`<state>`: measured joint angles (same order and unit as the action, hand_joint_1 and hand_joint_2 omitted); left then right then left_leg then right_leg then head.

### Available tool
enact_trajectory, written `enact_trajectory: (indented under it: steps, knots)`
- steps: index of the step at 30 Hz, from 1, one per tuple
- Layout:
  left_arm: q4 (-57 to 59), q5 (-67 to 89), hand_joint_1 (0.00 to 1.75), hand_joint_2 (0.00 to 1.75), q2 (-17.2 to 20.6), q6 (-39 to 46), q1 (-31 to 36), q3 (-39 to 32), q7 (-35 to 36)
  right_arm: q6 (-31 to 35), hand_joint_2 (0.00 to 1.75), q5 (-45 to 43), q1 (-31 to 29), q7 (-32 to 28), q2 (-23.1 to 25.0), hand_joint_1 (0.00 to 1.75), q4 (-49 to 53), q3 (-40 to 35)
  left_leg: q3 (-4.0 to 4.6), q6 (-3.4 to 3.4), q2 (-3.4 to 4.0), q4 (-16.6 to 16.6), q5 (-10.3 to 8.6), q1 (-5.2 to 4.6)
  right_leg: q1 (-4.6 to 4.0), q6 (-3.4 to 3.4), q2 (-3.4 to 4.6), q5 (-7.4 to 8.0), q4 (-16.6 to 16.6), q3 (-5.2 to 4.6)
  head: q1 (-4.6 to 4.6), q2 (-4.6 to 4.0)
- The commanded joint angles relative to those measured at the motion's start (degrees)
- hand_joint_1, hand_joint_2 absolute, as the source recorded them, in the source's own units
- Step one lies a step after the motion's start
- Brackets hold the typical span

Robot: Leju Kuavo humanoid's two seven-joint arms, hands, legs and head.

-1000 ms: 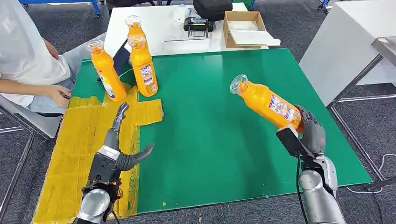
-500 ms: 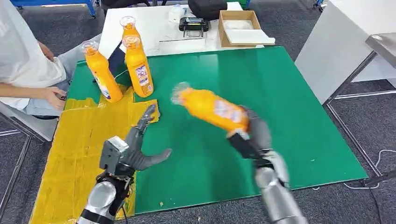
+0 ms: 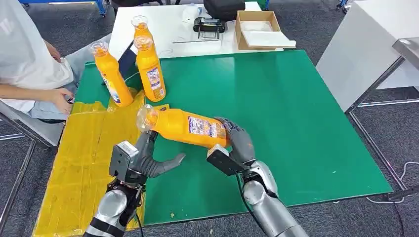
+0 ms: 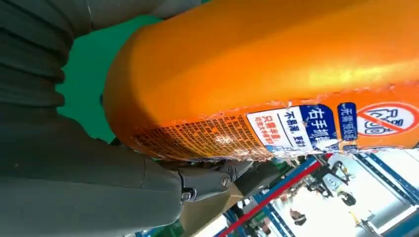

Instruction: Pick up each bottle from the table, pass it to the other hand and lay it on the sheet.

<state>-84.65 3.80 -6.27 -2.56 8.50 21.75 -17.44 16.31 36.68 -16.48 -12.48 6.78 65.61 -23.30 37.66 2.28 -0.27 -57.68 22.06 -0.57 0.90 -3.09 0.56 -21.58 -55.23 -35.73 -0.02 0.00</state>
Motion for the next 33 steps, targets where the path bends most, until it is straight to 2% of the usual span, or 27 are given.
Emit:
enact_trajectory:
  steps: [1, 8, 9, 13, 16, 26, 27, 29, 33]
  knots:
    - [3.66, -0.21, 0.0, 1.75, 1.46, 0.01, 2.2, 1.25, 0.26, -0.37, 1.75, -0.13, -2.97, 0.1, -1.26, 1.75, -3.23, -2.4, -0.29, -0.17, 0.03, -0.01, 0.13, 0.05, -0.06, 0.14, -0.03, -0.11, -0.02, 0.27, 0.0, 0.0]
    - [3.99, -0.36, 0.0, 1.75, 1.51, 0.06, 2.33, 1.11, 0.27, -0.61, 1.75, -0.15, -3.17, 0.21, -1.25, 1.75, -3.45, -2.51, -0.39, -0.2, 0.05, -0.05, 0.19, 0.08, -0.09, 0.17, -0.02, -0.17, -0.04, 0.37, 0.0, 0.0]
    - [3.99, -0.36, 0.0, 1.75, 1.51, 0.06, 2.33, 1.11, 0.27, -0.61, 1.75, -0.15, -3.17, 0.21, -1.25, 1.75, -3.45, -2.51, -0.2, -0.12, 0.03, 0.01, 0.08, 0.04, -0.05, 0.1, -0.01, -0.06, 0.01, 0.18, 0.0, 0.0]
    - [4.75, -5.8, 0.0, 1.75, 1.05, -2.04, 2.6, 0.37, 0.68, -0.86, 1.75, -0.66, -3.53, 0.0, -0.6, 1.75, -4.95, -4.08, -0.67, -0.33, 0.11, -0.14, 0.37, 0.12, -0.14, 0.28, 0.0, -0.32, -0.13, 0.63, 0.0, 0.0]
    - [5.44, -8.78, 0.0, 1.75, 0.85, -2.92, 3.12, 0.55, 1.3, -0.69, 1.75, -1.08, -3.91, -0.32, -0.24, 1.75, -5.61, -5.44, -0.26, -0.16, 0.07, -0.01, 0.11, 0.07, -0.08, 0.13, 0.02, -0.08, 0.01, 0.25, 0.0, 0.0]
    - [5.95, -9.88, 0.0, 1.75, 0.54, -3.14, 3.32, 0.68, 1.57, -0.66, 1.75, -1.14, -4.12, -0.47, 0.13, 1.75, -5.85, -6.11, -0.48, -0.25, 0.0, -0.09, 0.25, 0.1, -0.12, 0.2, -0.1, -0.24, -0.07, 0.47, -0.02, 0.0]
    - [5.95, -9.88, 0.0, 1.75, 0.54, -3.14, 3.32, 0.68, 1.57, -0.66, 1.75, -1.14, -4.12, -0.47, 0.13, 1.75, -5.85, -6.11, -0.22, -0.13, 0.02, -0.01, 0.09, 0.06, -0.07, 0.1, -0.04, -0.08, 0.01, 0.21, 0.0, 0.0]
    - [5.95, -9.88, 0.0, 1.75, 0.54, -3.14, 3.32, 0.68, 1.57, -0.66, 1.75, -1.14, -4.12, -0.47, 0.13, 1.75, -5.85, -6.11, -0.3, -0.16, 0.06, -0.03, 0.14, 0.06, -0.07, 0.13, -0.01, -0.12, -0.01, 0.28, -0.02, 0.0]
    - [7.32, -13.57, 0.0, 1.75, -0.63, -2.76, 3.1, -0.02, 1.93, -1.22, 1.75, -1.34, -4.08, -0.93, 0.43, 1.75, -5.49, -7.86, -0.36, -0.21, 0.0, -0.05, 0.17, 0.08, -0.09, 0.17, -0.08, -0.16, -0.04, 0.35, 0.0, 0.0]
